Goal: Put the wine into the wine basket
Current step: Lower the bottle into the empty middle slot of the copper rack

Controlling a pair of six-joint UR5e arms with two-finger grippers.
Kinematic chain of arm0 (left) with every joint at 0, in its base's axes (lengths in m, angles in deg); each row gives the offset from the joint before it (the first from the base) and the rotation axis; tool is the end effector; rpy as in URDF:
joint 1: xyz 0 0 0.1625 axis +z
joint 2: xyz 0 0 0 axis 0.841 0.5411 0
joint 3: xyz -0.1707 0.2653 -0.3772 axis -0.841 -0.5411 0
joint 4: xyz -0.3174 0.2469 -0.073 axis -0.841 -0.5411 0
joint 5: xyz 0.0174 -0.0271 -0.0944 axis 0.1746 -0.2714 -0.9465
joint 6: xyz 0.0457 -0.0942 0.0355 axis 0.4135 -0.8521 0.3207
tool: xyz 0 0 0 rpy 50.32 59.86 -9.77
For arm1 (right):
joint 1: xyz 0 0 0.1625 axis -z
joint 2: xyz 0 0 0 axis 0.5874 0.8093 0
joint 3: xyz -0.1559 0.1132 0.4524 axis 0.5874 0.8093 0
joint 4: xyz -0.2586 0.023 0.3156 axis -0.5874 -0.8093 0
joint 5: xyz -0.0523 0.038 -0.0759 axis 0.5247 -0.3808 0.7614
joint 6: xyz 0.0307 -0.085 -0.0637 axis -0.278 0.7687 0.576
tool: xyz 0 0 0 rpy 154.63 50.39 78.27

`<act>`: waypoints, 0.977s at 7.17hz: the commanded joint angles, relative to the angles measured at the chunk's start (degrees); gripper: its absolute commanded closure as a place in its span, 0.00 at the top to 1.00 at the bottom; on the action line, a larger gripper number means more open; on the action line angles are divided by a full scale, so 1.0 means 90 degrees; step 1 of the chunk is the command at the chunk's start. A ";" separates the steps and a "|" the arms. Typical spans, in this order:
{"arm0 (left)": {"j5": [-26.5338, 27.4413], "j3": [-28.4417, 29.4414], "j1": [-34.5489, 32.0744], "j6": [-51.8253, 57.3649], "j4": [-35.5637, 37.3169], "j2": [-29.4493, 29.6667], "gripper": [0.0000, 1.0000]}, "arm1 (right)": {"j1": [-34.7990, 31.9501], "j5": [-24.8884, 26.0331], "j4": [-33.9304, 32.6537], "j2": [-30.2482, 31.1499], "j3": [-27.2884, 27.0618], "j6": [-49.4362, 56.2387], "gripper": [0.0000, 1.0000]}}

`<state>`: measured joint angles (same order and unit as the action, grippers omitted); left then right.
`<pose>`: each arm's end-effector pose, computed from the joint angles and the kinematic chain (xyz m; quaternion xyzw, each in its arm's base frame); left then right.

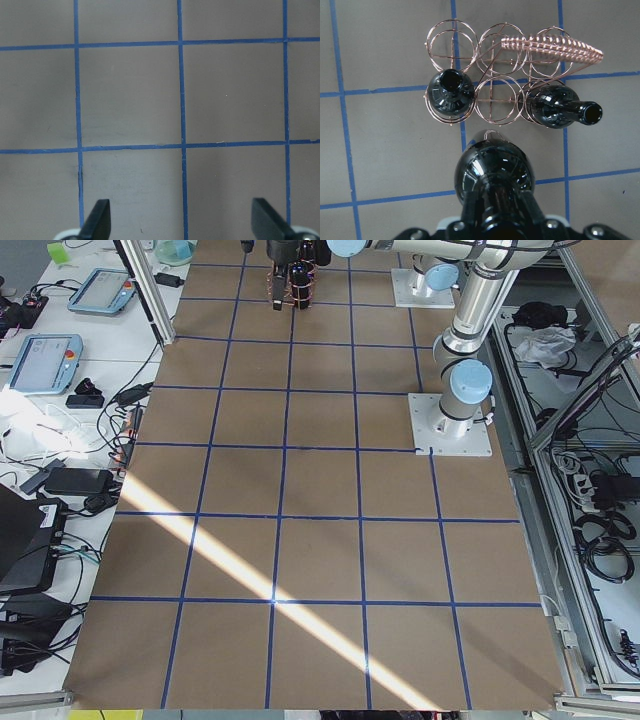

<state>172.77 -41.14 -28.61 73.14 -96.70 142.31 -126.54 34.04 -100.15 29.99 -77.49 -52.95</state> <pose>-0.0970 -0.5257 0.6097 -0.0080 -0.9971 0.0759 0.0003 0.1245 -0.4282 0.5953 -0.0298 -0.9975 0.0289 0.0576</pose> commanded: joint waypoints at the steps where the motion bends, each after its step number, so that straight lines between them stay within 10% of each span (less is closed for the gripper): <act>1: 0.0023 0.0000 -0.0002 0.0000 0.0000 -0.0002 1.00 | 0.0501 -0.0121 -0.0077 -0.0008 -0.0019 0.0538 0.00; 7: 0.0023 0.0000 0.0017 0.0000 0.0000 -0.0002 1.00 | 0.0747 -0.0376 -0.0702 -0.0427 -0.0058 0.0882 0.00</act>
<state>172.94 -41.14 -28.58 73.14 -96.70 142.36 -120.41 30.85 -106.26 26.73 -77.96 -45.43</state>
